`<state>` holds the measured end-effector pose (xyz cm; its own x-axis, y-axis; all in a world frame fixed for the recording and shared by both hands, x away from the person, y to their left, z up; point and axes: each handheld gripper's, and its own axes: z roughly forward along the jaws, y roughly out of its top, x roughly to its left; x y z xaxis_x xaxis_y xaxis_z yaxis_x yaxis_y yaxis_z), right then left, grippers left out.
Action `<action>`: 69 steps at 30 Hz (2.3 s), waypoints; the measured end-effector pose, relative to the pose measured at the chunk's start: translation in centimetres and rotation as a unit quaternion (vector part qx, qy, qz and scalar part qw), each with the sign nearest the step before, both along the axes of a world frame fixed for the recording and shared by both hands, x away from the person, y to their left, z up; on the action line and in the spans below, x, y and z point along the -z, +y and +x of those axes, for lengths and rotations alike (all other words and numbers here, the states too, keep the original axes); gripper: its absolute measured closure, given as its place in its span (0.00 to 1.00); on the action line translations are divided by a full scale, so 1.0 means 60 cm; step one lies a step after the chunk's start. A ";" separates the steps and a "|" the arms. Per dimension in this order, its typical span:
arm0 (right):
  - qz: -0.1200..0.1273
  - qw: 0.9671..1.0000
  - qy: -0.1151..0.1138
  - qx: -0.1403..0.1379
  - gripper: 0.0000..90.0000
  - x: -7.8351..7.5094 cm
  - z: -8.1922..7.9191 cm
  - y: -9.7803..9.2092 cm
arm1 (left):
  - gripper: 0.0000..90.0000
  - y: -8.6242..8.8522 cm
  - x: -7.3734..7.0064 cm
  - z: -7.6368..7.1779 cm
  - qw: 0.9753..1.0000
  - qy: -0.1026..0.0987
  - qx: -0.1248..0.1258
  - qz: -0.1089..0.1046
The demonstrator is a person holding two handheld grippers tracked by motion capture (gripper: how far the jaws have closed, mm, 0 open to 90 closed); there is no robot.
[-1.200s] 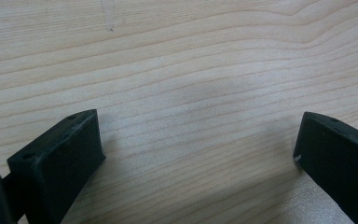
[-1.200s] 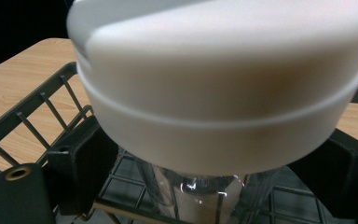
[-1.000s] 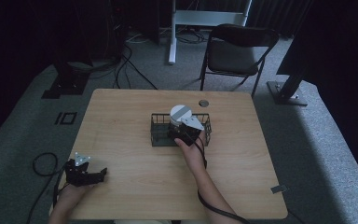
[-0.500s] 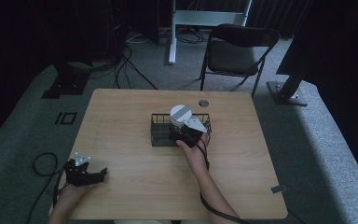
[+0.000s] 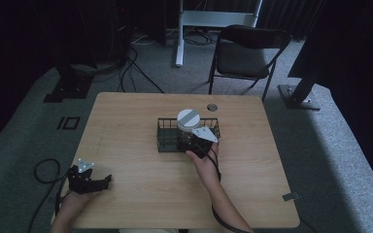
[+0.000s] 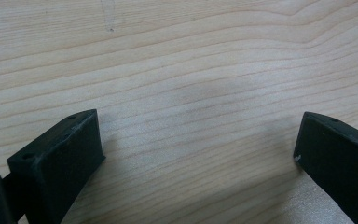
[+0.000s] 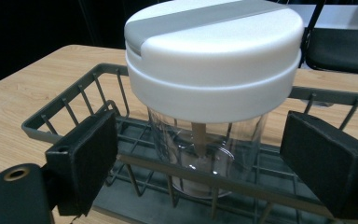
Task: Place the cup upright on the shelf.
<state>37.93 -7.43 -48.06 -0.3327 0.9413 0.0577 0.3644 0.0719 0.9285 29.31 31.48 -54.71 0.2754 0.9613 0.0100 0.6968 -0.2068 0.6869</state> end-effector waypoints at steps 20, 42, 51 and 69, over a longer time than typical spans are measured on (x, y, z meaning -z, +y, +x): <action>0.002 1.000 -0.009 -0.007 0.12 0.009 -0.042 -0.035 | 0.01 0.000 0.000 0.000 1.000 0.000 0.000 0.000; -0.012 0.999 0.030 0.007 0.12 0.070 -0.070 -0.104 | 0.01 0.000 0.000 0.000 1.000 0.000 0.001 0.001; -0.020 0.999 0.046 0.015 0.12 0.080 -0.070 -0.133 | 0.01 0.000 0.000 0.000 1.000 0.001 0.001 0.001; -0.030 0.996 0.085 0.012 0.12 0.103 -0.074 -0.183 | 0.01 0.000 0.000 0.000 1.000 0.001 0.001 0.001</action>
